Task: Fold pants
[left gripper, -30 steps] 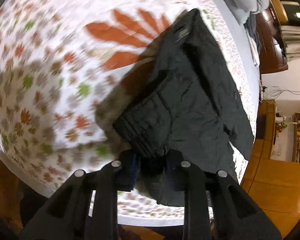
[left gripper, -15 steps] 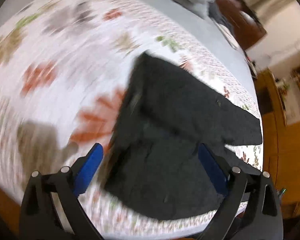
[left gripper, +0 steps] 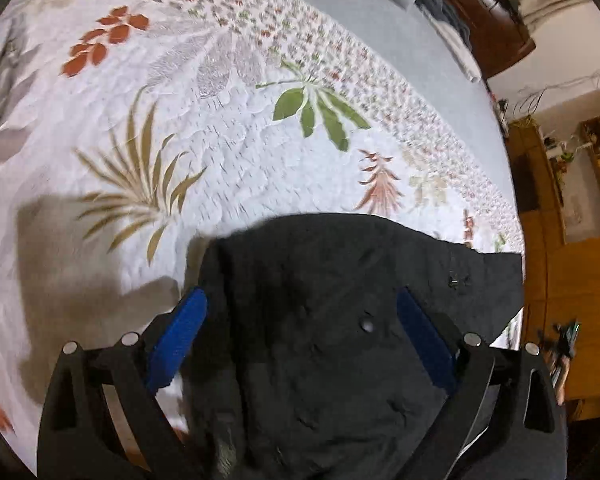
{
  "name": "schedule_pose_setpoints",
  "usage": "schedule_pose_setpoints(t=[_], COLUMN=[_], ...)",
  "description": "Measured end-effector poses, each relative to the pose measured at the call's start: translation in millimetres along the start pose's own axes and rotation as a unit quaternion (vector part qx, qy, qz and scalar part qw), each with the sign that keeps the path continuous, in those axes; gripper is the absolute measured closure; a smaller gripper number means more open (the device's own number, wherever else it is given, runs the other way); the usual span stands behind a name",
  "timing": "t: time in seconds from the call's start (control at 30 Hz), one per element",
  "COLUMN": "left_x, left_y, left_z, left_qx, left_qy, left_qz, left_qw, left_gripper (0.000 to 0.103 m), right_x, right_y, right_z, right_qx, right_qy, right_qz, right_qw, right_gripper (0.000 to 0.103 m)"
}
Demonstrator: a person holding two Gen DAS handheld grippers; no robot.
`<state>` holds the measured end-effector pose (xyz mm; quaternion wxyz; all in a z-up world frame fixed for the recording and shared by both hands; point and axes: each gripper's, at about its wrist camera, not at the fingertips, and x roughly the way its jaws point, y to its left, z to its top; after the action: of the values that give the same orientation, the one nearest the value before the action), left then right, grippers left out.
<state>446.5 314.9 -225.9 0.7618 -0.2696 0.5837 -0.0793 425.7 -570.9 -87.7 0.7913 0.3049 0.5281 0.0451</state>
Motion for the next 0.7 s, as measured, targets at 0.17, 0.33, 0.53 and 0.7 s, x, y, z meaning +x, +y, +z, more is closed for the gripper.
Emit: schedule_pose_setpoints(t=[0.17,0.33,0.53,0.7], left_x=[26.3,35.4,34.9,34.3], left_y=[16.6,15.7,23.5,36.0], left_z=[13.5,16.6,17.9,15.2], left_qx=[-0.002,0.035,0.053,0.033], left_qy=[0.030,0.037,0.038,0.026], left_qz=[0.021,0.003,-0.023,-0.043], left_qw=[0.9993,0.9987,0.9976,0.9982], left_gripper=[0.007,0.011,0.072,0.076], right_x=[42.7,70.5,75.6,89.0], right_y=[11.8,11.5,7.3,-7.7], right_z=[31.2,54.2,102.3,144.0], right_qx=[-0.013,-0.025,-0.051,-0.065], right_qy=[0.012,0.029,0.036,0.050], right_qz=[-0.010,-0.009,-0.030,-0.057], right_qw=[1.000,0.999,0.998,0.995], right_gripper=[0.010,0.010,0.010,0.010])
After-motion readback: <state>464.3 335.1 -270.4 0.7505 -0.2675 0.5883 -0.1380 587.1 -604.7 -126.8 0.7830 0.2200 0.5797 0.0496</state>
